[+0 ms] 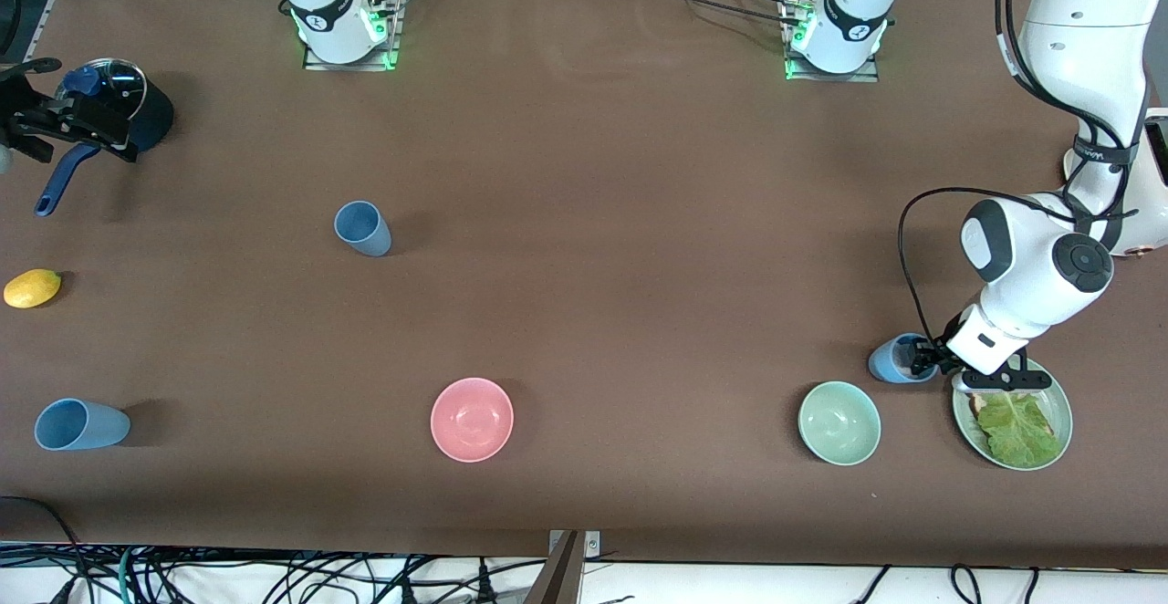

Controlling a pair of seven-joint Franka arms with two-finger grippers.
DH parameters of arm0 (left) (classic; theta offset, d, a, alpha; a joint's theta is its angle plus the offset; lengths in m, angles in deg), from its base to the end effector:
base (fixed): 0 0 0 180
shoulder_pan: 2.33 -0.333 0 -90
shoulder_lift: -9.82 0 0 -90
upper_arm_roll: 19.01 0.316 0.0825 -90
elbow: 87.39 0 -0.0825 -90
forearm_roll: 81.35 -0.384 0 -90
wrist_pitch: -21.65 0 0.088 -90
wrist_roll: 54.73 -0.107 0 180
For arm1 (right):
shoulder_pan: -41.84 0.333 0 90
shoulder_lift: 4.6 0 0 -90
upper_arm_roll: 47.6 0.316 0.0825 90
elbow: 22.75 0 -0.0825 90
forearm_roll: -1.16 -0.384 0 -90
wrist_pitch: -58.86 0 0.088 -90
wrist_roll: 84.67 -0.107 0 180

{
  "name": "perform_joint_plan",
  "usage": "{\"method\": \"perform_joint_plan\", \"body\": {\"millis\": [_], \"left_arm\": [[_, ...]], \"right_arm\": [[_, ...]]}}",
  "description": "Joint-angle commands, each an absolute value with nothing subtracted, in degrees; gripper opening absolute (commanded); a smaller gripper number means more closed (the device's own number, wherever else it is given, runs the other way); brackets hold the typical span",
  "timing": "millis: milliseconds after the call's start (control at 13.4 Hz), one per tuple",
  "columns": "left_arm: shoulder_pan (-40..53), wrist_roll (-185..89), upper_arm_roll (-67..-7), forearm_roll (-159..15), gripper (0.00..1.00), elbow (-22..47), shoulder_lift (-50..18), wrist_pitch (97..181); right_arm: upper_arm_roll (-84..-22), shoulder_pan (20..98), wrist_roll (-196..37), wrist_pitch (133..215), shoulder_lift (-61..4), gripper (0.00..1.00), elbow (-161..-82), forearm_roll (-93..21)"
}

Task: Stack blue cups with both arms
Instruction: 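Close the left gripper around the rim of the tissue cup, then lift the tissue cup with the left gripper toward the table middle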

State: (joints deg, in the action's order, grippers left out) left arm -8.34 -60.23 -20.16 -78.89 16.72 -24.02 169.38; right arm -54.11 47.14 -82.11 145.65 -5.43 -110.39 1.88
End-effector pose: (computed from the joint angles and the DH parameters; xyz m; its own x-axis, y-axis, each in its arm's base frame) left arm 0.6653 0.0584 0.2292 0.9847 0.0292 0.1721 0.0255 -0.9994 0.0235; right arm 0.5534 -0.0126 0.6310 0.9993 0.0228 -0.0298 0.0232 -0.9996 0.0129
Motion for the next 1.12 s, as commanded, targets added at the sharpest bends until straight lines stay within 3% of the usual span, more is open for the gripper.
{"method": "perform_joint_plan", "body": {"millis": [0,75,149,747,1046], "left_arm": [[-6.8,-56.9,-20.4,-77.1,0.13,22.4,-19.0,168.2],[-6.6,-55.1,-21.2,-77.0,0.03,23.0,-18.7,168.2],[-6.6,-54.1,-21.5,-77.1,0.00,23.2,-18.7,168.2],[-6.6,-53.9,-21.5,-77.1,0.00,22.7,-17.2,167.9],[-3.8,-49.9,-21.6,-77.0,0.00,20.7,-10.5,157.4]], "right_arm": [[-53.9,46.8,-81.7,144.6,-5.6,1.00,-109.0,1.5],[-53.9,46.8,-81.7,144.6,-5.7,1.00,-109.0,1.5],[-53.9,46.8,-81.7,144.6,-5.6,1.00,-109.0,1.5],[-53.9,46.8,-81.7,144.6,-5.7,1.00,-109.0,1.5],[-53.9,46.8,-81.7,144.6,-5.6,1.00,-109.0,1.5]]}}
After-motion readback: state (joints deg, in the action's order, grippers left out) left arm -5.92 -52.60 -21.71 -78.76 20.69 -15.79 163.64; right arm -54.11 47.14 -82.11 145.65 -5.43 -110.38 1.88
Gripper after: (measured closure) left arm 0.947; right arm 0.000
